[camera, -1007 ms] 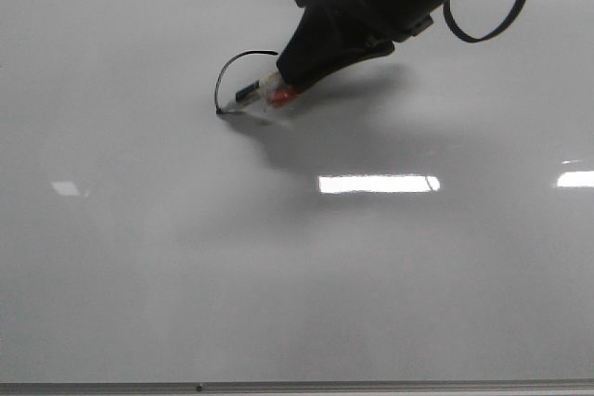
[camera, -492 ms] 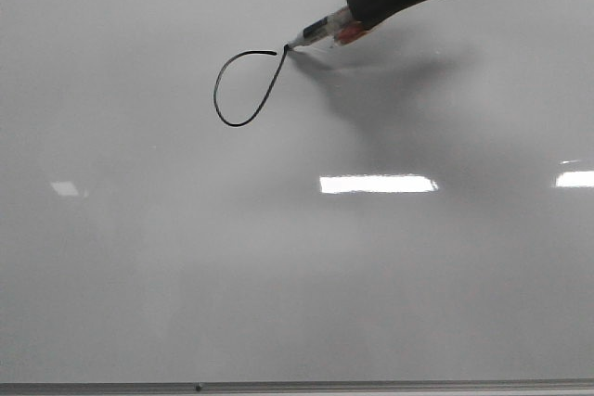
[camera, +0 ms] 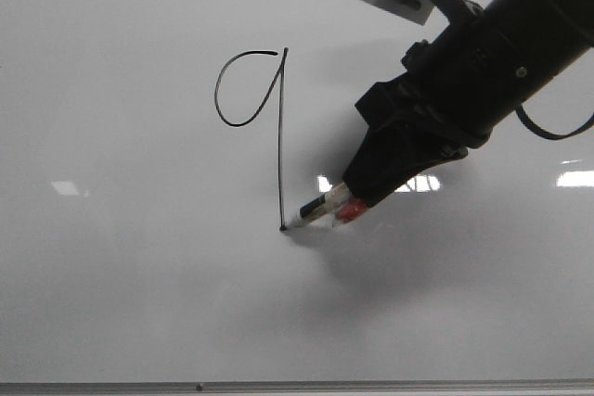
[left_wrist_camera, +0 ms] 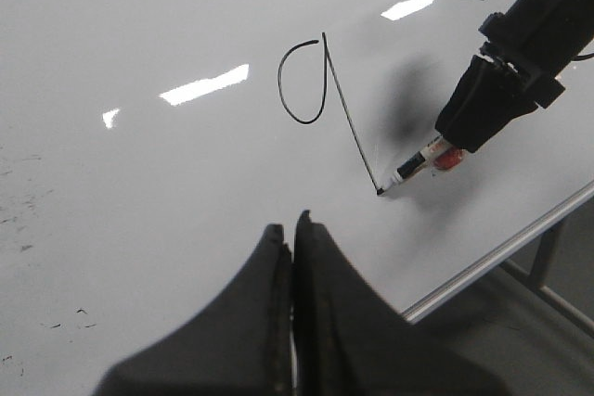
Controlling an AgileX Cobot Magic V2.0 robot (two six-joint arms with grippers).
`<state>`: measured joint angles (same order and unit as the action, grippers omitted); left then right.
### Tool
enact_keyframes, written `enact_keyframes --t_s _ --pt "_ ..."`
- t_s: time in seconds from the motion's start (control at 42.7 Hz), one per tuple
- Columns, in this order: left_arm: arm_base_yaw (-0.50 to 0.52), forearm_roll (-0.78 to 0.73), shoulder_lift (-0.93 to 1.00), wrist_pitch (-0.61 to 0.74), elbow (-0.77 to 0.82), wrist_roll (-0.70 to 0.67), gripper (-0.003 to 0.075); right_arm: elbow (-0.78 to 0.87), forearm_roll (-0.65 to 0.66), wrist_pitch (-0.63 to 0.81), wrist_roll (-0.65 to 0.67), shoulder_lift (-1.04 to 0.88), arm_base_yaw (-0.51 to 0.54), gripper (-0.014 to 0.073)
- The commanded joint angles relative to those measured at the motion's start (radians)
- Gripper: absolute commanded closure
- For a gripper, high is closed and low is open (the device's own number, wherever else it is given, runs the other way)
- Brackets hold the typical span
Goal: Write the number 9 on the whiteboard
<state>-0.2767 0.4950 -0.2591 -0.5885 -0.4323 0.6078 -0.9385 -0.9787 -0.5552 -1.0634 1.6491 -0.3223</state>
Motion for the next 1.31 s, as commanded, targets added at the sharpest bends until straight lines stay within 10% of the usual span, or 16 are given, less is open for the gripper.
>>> enact_keyframes --t_s 0.0,0.234,0.492,0.937,1.288 --pt "0.0 0.029 -0.009 0.069 -0.029 -0.009 0.0739 -0.023 -0.013 0.067 -0.008 -0.06 0.006 0.0654" --pt "0.0 0.033 -0.042 -0.012 -0.046 0.028 0.0682 -0.029 -0.003 -0.136 -0.124 -0.298 -0.044 0.0654" --pt "0.0 0.073 -0.378 -0.133 -0.214 0.378 0.0203 -0.108 0.137 -0.143 -0.269 -0.363 -0.186 0.0654" --pt "-0.372 -0.006 -0.756 -0.134 -0.414 0.439 0.0271 -0.135 0.197 -0.134 -0.269 -0.363 -0.388 0.0654" --pt "-0.382 -0.005 -0.79 -0.103 -0.416 0.439 0.044 -0.135 0.194 -0.134 -0.269 -0.363 -0.425 0.0654"
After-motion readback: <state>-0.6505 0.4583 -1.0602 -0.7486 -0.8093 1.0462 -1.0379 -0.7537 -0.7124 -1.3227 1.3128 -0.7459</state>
